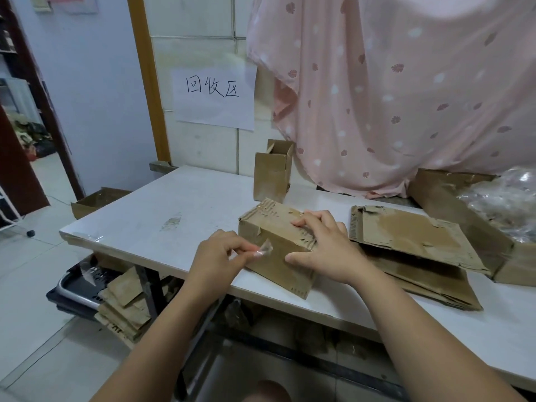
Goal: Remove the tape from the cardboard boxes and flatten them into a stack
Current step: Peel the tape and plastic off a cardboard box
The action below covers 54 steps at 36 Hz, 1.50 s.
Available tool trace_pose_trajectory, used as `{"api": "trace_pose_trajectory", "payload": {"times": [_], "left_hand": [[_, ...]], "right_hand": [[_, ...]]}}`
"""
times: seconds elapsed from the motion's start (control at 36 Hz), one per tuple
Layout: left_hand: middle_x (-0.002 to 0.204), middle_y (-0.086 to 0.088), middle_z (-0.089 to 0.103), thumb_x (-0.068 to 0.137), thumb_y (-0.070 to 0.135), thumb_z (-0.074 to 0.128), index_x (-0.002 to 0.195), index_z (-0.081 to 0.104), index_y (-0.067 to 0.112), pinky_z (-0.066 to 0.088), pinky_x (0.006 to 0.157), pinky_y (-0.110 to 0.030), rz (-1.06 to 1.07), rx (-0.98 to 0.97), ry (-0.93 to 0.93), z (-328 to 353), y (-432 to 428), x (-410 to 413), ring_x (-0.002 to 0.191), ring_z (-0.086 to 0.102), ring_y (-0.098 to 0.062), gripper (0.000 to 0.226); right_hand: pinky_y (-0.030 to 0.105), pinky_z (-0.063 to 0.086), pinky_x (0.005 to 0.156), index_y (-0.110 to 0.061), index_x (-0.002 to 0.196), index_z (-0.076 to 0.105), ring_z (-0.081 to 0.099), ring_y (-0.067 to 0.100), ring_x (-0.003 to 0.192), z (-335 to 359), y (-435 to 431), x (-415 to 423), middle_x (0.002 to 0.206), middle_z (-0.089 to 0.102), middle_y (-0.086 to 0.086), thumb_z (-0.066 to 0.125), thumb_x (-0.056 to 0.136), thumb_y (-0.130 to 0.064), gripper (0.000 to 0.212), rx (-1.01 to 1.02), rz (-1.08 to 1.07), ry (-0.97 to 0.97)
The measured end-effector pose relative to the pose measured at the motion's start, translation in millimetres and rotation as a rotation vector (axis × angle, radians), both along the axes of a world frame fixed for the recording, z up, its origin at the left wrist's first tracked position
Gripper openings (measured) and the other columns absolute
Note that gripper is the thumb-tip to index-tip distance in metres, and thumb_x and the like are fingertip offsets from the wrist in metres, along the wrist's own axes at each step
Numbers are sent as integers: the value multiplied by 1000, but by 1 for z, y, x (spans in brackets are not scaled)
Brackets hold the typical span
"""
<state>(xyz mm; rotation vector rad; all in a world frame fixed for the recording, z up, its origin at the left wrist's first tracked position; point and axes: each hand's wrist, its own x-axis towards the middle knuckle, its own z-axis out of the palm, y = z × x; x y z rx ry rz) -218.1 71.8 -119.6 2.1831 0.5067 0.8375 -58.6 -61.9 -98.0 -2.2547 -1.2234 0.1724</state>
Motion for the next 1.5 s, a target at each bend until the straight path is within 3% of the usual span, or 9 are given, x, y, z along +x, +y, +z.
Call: {"api": "trace_pose_trajectory", "payload": {"times": [0.39, 0.64, 0.78, 0.86, 0.94, 1.14, 1.31, 1.42, 1.5], "left_hand": [[68, 11, 57, 75, 27, 78, 65, 66, 31, 36, 71, -12, -51, 186, -106, 7, -4, 14, 87, 46, -5, 16], [131, 37, 29, 67, 49, 71, 57, 63, 39, 4, 105, -13, -207, 262, 43, 13, -6, 30, 126, 10, 15, 17], [99, 17, 62, 81, 38, 54, 57, 51, 21, 40, 78, -8, -165, -24, -165, 4, -19, 27, 100, 54, 5, 30], [77, 6, 63, 78, 57, 45, 64, 63, 7, 51, 66, -25, 24, -85, -319, -7, -25, 24, 77, 59, -7, 55], [56, -11, 49, 83, 66, 44, 63, 52, -11, 35, 51, -19, 161, -113, -347, -11, -32, 21, 55, 44, -17, 80], [79, -5, 58, 95, 20, 50, 89, 47, 16, 38, 52, -9, 218, -159, -241, -26, -34, 23, 61, 49, -7, 8], [96, -1, 62, 99, 14, 36, 116, 61, 8, 35, 76, 0, 214, 316, -252, -28, -30, 22, 86, 48, 5, 31], [73, 0, 62, 95, 58, 31, 107, 68, 7, 45, 52, -20, 179, 551, -174, -33, -26, 21, 65, 53, -9, 64], [67, 1, 51, 79, 55, 60, 116, 58, 20, 34, 38, -20, 210, 716, -130, -35, -22, 21, 53, 47, -13, 51]], "right_hand": [[32, 35, 91, -42, 131, 37, 25, 16, 119, -2, 6, -6, 129, 27, -17, 65, 74, -55, 65, 2, -68, -36], [29, 34, 98, -46, 147, 19, 23, 16, 129, -1, -8, -11, 146, 7, -17, 65, 73, -59, 88, -99, 50, -111], [19, 35, 77, -46, 145, 27, 48, 6, 91, 3, -17, -4, 136, 12, -14, 71, 75, -51, 83, -83, 38, -97], [20, 36, 82, -43, 146, 27, 48, 7, 101, 0, -15, -6, 143, 7, -19, 68, 77, -55, 81, -62, 67, -152], [21, 34, 94, -42, 146, 27, 40, 5, 125, -3, -14, -6, 146, 13, -25, 62, 81, -56, 75, -24, 98, -104], [21, 32, 97, -43, 146, 25, 35, 3, 130, -7, -14, -5, 144, 17, -26, 62, 82, -53, 74, -1, 109, -51], [18, 44, 83, -50, 145, 18, 42, -5, 121, -7, -19, -4, 142, 19, -27, 59, 77, -19, 85, 34, 164, 40], [20, 39, 94, -42, 142, 31, 31, -4, 127, -10, -19, -3, 147, 20, -23, 56, 77, -12, 76, 62, 160, 36], [20, 33, 104, -39, 141, 37, 26, -7, 128, -9, -19, -4, 147, 22, -22, 56, 78, -11, 71, 77, 152, 44]]}}
